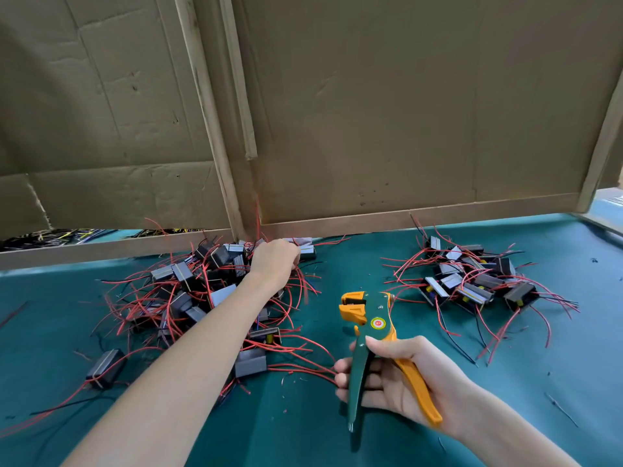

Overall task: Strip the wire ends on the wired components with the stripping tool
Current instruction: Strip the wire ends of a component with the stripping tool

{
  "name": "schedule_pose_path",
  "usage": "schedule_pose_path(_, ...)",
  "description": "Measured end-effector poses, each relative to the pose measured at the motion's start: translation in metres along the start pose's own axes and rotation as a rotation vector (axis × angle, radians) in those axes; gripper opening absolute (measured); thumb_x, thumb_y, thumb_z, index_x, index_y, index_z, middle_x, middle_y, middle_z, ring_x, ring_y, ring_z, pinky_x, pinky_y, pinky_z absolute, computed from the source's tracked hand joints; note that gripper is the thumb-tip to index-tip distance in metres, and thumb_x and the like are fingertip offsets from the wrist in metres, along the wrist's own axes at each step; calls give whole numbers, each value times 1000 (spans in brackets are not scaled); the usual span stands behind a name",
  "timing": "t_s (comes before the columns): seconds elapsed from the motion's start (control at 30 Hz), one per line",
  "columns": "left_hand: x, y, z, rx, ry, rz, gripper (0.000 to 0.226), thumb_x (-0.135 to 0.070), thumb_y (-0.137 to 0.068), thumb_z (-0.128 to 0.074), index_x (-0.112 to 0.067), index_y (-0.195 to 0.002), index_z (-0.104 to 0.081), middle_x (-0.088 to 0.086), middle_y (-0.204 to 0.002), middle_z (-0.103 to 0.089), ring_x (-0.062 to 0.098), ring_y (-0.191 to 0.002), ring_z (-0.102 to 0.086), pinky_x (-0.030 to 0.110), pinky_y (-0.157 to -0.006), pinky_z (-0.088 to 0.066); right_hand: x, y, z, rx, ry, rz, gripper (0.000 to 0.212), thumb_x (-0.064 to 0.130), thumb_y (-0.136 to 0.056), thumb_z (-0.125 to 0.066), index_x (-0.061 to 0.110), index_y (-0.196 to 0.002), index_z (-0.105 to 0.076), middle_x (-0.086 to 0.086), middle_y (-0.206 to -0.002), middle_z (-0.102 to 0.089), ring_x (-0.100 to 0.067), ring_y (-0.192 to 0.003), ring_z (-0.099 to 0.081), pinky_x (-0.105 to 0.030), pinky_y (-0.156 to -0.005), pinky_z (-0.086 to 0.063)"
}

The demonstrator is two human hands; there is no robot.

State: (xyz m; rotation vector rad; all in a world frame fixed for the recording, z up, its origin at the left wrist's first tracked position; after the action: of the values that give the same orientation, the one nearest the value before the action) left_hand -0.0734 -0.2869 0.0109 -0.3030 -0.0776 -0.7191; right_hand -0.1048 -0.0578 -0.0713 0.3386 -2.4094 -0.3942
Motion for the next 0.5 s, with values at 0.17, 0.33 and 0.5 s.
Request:
schedule_pose_path(0.17, 34, 7, 46, -421, 586, 212, 12, -14, -97, -52, -6, -98, -61, 6, -98, -63, 23, -90, -55, 30, -75, -40, 1, 1, 1, 6, -4, 6, 28, 5, -73, -59, -7, -98, -55, -37, -95, -64, -46, -76, -68, -55, -68, -58)
schedule_pose_path(0.33, 52, 39, 67, -482, 1346, 393, 9, -18, -96, -53, -15, -87, -54, -3, -82, -56, 15, -80, -53, 24, -73, -41, 1, -1, 2, -3, -4, 24, 27, 6, -74, -58, -5, -99, -53, -37, -95, -64, -46, -75, -67, -56, -68, -58)
schedule_pose_path(0.5, 23, 106, 64, -388, 1626, 325, 10, -17, -96, -55, -11, -87, -55, 3, -90, -73, 25, -84, -66, 33, -73, -54, 4, -2, 3, -3, 2, 44, 22, 7, -75, -59, -11, -87, -62, -35, -94, -65, -44, -75, -68, -55, -70, -58)
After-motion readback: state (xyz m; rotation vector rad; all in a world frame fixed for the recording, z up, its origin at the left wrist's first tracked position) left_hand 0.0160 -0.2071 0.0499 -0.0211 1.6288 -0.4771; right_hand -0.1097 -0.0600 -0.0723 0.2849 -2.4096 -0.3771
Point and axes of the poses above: each hand's wrist, its own y-axis away from the middle knuckle, its own z-axis out of the back of the hand, x = y × z, the point moved 9 cm from there along -y, towards the middle knuckle
